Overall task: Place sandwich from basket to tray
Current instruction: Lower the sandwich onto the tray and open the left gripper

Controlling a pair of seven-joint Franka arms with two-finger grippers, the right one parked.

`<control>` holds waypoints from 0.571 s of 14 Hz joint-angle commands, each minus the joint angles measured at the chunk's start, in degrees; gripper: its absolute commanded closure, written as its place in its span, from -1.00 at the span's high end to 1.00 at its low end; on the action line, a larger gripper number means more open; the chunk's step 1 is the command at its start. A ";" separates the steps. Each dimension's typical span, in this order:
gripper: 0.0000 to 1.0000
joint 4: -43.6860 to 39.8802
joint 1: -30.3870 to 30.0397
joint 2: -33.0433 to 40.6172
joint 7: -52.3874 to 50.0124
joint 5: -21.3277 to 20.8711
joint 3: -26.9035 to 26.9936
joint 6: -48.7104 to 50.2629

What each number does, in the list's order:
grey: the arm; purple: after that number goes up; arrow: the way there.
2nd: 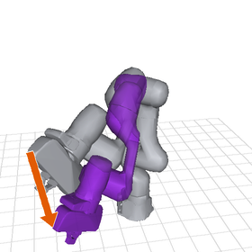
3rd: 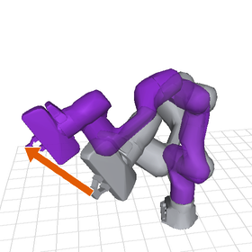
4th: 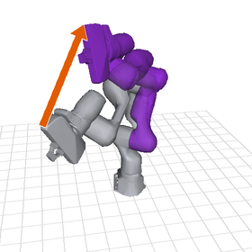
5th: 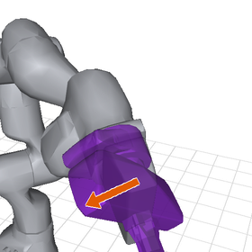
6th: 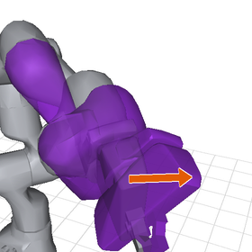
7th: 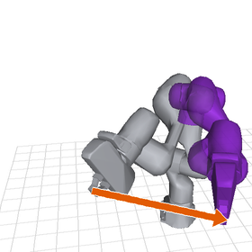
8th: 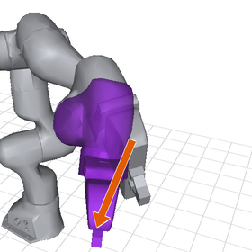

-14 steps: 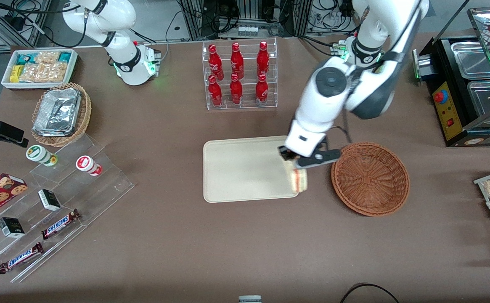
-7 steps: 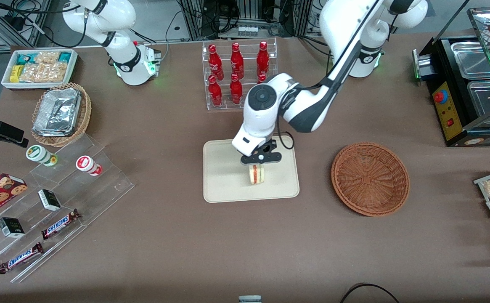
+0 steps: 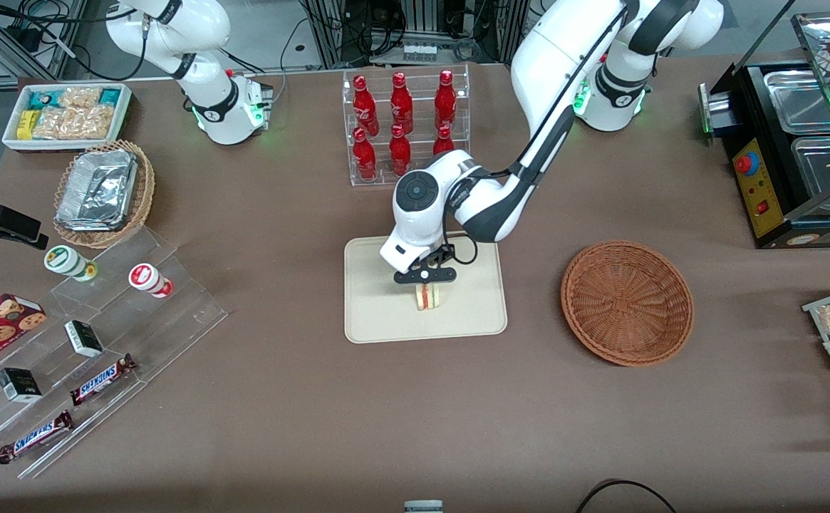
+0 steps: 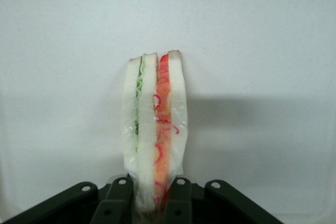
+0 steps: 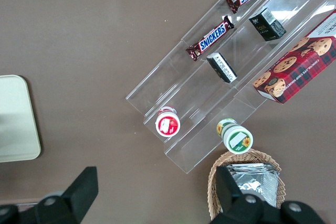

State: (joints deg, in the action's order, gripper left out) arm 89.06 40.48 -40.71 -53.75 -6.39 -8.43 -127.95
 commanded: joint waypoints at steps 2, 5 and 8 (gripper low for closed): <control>1.00 -1.70 1.18 0.01 -1.53 -1.08 1.05 0.68; 1.00 -1.87 0.91 2.99 -1.19 -1.08 1.14 3.92; 1.00 -3.62 0.47 7.65 -0.92 -0.99 1.14 9.98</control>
State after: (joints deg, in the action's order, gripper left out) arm 85.86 40.55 -37.40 -53.81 -6.62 -7.93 -122.35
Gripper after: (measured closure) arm 0.145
